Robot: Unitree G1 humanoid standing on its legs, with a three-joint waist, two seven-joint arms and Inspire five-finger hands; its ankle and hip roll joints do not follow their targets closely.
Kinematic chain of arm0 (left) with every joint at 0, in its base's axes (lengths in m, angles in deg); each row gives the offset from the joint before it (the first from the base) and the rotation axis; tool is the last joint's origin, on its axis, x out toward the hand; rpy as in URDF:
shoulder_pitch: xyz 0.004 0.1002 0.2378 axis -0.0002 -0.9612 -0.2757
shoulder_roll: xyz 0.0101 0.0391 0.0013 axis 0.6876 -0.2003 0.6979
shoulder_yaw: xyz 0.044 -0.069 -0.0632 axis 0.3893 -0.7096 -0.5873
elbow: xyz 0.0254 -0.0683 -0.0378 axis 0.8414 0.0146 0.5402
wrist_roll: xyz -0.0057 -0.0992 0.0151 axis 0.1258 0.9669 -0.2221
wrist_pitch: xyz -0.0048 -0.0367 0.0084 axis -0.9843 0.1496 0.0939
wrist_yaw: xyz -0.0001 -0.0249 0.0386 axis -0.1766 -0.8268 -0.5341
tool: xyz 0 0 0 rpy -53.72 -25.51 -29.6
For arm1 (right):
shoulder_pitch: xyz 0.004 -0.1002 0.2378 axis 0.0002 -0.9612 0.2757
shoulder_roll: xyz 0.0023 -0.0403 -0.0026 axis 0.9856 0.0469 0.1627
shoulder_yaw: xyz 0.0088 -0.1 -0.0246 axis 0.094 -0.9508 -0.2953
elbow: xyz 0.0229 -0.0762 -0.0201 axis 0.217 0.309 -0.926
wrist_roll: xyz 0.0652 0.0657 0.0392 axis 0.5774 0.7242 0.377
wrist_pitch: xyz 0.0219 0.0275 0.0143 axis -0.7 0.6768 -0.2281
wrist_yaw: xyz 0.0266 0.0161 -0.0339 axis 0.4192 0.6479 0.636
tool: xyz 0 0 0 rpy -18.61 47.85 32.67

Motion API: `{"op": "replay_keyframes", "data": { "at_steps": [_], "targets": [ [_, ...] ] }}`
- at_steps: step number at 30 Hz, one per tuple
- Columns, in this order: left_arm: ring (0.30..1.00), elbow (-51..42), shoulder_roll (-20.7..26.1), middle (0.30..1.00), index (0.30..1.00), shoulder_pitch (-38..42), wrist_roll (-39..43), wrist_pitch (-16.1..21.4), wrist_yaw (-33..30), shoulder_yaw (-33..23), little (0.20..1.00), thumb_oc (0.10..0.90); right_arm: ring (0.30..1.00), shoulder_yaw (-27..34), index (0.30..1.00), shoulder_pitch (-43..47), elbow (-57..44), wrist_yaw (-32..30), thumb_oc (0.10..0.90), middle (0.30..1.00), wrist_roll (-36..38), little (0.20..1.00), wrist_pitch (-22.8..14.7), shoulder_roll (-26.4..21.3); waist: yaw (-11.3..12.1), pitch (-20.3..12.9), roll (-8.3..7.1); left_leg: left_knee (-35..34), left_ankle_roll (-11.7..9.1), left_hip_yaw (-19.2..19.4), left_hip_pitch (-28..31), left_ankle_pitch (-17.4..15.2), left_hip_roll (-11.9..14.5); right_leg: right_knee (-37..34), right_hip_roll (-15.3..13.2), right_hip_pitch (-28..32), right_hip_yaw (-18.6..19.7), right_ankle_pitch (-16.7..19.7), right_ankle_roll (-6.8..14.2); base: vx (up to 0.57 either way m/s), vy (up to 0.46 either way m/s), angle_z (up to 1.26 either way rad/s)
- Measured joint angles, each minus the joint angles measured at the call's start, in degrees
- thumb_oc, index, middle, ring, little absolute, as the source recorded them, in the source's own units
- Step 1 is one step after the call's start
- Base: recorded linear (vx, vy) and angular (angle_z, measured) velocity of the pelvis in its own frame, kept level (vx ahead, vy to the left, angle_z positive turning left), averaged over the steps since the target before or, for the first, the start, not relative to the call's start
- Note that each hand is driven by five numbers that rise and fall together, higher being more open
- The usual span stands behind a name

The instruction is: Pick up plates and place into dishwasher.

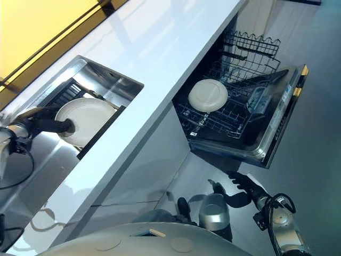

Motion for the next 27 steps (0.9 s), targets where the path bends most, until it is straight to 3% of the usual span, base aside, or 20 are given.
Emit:
{"op": "replay_keyframes", "data": {
  "at_steps": [8, 17, 20, 24, 27],
  "targets": [
    [0.300, -8.3, -7.6, 0.300, 0.300, -5.2, 6.7, 1.8, -15.3, -1.8, 0.200, 0.100, 0.900, -0.2, 0.900, -0.6, 1.2, 0.0, 0.800, 0.900, -1.3, 0.900, -0.5, 2.7, 0.7, -3.0, -2.23, -0.5, 0.0, -0.2, 0.0, 0.1, 0.3, -0.9, 0.3, 0.2, -0.3, 0.0, 0.0, 0.00, -0.104, 0.01],
    [0.300, -8.8, -10.3, 0.300, 0.300, -8.0, 6.7, 4.3, -18.3, -2.1, 0.200, 0.100, 0.900, -0.2, 0.900, -3.1, -1.3, 1.5, 0.800, 0.900, 1.4, 0.900, -1.6, 2.7, 0.7, -5.4, -2.48, -2.0, 0.0, -0.9, 2.1, 0.3, 0.8, -4.6, 0.9, 3.7, -1.6, 0.2, -0.1, -0.05, -0.116, 0.05],
    [0.300, -10.2, -11.5, 0.300, 0.300, -9.0, 6.6, 6.7, -21.4, -2.1, 0.200, 0.100, 0.900, 0.0, 0.900, -3.4, -7.6, 3.2, 0.800, 0.900, 5.2, 0.900, -2.1, 2.4, 0.7, -5.4, -2.51, -2.2, -0.2, -1.2, 1.9, 0.4, 1.2, -5.7, 1.4, 4.0, -1.7, 0.6, -0.4, -0.08, -0.127, 0.02],
    [0.300, -10.5, -11.2, 0.300, 0.300, -9.1, 0.3, 13.9, -26.4, -3.2, 0.200, 0.100, 0.900, 2.4, 0.900, -0.5, -15.4, 6.3, 0.800, 0.900, 13.6, 0.900, -3.0, 2.2, 0.5, -5.4, -2.49, -2.6, -0.7, -1.3, 1.9, 0.7, 1.8, -7.3, 2.1, 4.6, -1.9, 1.2, -0.9, -0.07, -0.078, 0.01],
    [0.300, -10.5, -5.7, 0.300, 0.300, -8.5, -9.0, 20.5, -29.5, -3.6, 0.200, 0.100, 0.900, 7.0, 0.900, 2.6, -21.3, 7.5, 0.800, 0.900, 22.2, 0.900, -2.5, 1.4, 0.3, -5.4, -2.45, -2.6, -1.2, -2.1, 1.8, 0.8, 2.2, -8.7, 2.5, 5.7, -2.8, 1.9, -1.3, -0.05, -0.027, 0.11]
  ]
}}
